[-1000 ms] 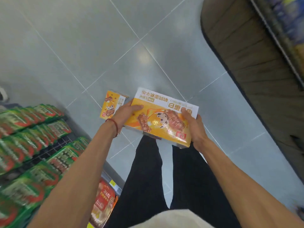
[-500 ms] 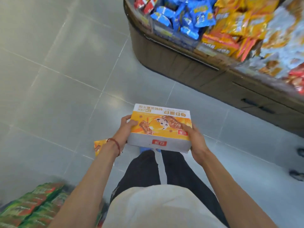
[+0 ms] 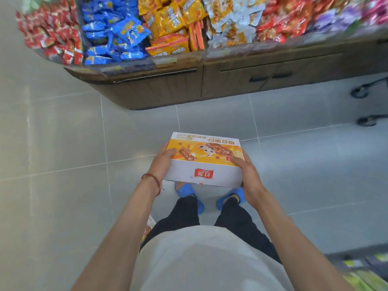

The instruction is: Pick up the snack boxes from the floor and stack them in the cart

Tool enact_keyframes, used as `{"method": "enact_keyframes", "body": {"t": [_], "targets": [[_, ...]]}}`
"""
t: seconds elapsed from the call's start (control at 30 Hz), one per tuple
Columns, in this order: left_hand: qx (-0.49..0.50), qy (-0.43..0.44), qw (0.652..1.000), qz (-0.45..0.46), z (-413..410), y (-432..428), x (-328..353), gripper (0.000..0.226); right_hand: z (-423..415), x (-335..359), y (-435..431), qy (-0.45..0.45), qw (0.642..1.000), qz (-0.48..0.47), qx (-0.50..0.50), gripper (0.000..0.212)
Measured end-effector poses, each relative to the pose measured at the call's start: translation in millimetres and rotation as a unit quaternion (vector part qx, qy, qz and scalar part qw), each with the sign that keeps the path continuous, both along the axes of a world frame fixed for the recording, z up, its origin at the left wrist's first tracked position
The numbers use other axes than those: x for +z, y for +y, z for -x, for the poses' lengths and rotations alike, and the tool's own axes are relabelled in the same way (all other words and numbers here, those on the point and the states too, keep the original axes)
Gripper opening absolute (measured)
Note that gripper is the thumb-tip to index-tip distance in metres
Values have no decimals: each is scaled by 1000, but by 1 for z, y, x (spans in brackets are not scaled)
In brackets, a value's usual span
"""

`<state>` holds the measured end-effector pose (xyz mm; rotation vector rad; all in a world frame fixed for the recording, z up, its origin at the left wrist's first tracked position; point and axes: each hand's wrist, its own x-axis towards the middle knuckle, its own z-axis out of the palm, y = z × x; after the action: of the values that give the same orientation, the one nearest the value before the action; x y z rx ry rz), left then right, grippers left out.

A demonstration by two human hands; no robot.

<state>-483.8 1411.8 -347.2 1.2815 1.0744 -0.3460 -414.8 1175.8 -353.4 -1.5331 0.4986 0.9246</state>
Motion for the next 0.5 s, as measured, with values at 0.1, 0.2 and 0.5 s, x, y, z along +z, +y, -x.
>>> {"method": "enact_keyframes", "body": {"t": [0.1, 0.2, 0.5], "targets": [[-42, 10, 998, -41, -34, -44, 4, 24, -14, 9, -45, -6, 999, -17, -34, 36], [-74, 24, 995, -58, -68, -92, 10, 29, -28, 18, -94, -16, 996, -35, -82, 39], [-145, 7, 988, -59, -176, -231, 21, 39, -86, 31, -236, -61, 985, -51, -152, 58]]}}
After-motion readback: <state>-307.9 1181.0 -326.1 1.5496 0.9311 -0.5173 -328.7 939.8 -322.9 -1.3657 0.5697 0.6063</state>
